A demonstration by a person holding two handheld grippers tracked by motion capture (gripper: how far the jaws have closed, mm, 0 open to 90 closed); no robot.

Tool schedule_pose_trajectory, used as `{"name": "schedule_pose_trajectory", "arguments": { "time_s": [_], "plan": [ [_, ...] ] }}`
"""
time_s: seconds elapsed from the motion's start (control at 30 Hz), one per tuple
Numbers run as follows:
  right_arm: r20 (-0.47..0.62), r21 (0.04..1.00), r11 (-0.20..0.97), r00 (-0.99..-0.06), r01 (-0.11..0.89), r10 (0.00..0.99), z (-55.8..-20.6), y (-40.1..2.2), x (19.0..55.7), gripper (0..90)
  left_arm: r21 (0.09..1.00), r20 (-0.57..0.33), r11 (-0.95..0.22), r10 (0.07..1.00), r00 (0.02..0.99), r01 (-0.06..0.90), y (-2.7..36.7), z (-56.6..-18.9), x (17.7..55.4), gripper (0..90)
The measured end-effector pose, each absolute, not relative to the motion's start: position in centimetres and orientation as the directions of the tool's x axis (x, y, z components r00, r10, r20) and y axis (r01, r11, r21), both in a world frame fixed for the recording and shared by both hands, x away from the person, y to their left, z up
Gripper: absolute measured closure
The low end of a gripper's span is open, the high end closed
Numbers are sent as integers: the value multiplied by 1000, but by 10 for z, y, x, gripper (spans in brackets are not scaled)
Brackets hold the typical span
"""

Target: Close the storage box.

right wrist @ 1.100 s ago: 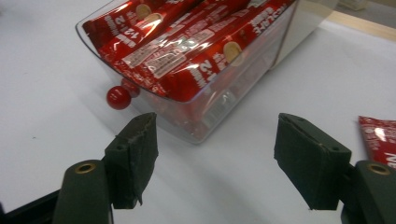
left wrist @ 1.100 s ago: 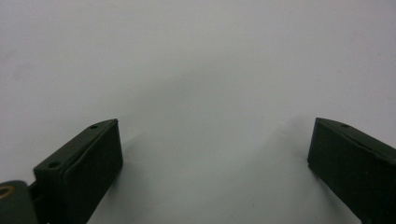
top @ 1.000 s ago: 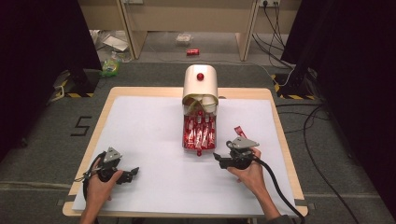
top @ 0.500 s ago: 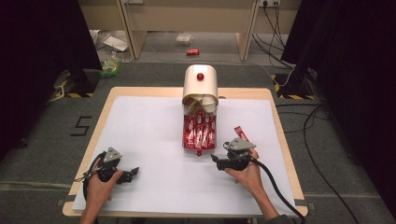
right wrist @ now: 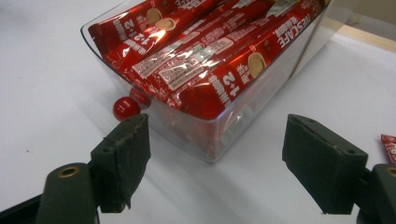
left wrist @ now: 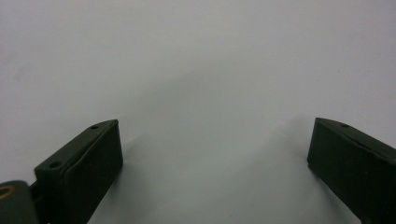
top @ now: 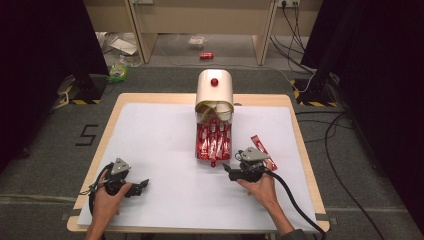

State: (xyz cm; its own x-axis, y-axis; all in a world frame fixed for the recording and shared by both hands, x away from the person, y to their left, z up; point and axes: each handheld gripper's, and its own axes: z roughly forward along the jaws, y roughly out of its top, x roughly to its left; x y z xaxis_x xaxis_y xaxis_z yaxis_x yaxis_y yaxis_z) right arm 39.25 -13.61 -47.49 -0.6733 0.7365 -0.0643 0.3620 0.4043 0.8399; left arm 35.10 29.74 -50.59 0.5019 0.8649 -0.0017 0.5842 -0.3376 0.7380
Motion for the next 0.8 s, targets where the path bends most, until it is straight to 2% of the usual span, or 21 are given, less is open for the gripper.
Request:
{"name": "schedule_pose_trajectory", "arguments": {
  "time_s": [0.3, 0.8],
  "plan": [
    [-105, 840, 421, -660, 341, 744, -479, -132, 396, 265, 737, -8, -334, 865, 502, 588, 298, -506, 351, 26],
    [-158, 833, 459, -663, 308, 732, -482, -122, 396, 251, 736, -10, -333, 865, 502, 589, 298, -506, 352, 26]
  ]
}}
